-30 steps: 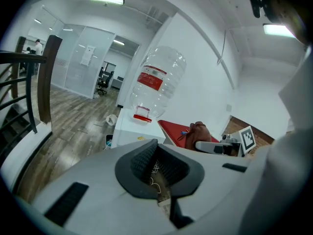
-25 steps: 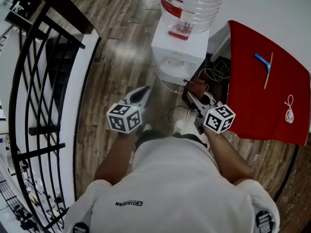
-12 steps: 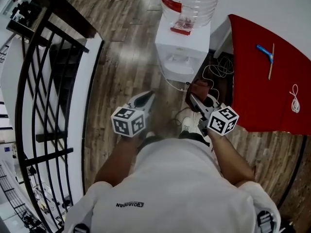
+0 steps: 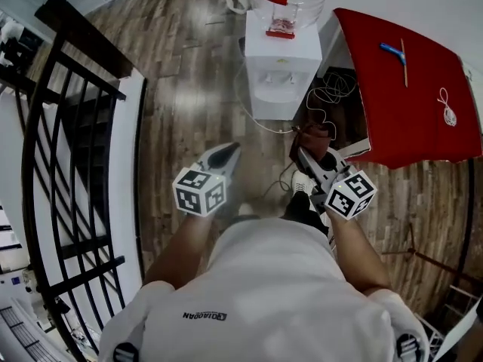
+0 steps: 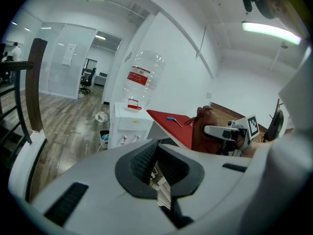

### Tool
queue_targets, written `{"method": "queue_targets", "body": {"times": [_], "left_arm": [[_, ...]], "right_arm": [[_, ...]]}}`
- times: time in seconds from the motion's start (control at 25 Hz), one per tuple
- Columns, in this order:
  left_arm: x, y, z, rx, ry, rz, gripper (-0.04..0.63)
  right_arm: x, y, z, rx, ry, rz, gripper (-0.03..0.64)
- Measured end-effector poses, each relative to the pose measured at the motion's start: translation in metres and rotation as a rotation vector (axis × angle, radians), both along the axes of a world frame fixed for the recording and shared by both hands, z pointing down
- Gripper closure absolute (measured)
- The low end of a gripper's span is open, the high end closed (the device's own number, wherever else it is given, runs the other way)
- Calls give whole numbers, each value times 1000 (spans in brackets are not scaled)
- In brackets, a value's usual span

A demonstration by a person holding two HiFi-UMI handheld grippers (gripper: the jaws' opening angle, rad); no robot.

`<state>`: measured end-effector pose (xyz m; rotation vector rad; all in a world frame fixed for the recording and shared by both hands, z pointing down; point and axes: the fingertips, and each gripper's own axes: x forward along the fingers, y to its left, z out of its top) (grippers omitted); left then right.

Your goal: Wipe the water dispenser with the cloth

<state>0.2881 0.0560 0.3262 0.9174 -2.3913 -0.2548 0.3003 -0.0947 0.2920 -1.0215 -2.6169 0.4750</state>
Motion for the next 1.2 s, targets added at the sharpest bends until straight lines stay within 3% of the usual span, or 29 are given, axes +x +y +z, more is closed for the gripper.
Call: {"method": "queue_targets", "body": {"times": [0.28, 0.6, 1.2], "left_arm": [[28, -13, -10, 51, -28, 109, 606], [39, -25, -24, 56, -46, 49, 606], [45, -66, -35, 31, -68, 69, 606]], "right_arm": [[47, 9, -10, -9, 27, 104, 558], [63, -15, -3, 16, 72, 98, 558], [65, -38, -11, 42, 21, 59, 558]]}}
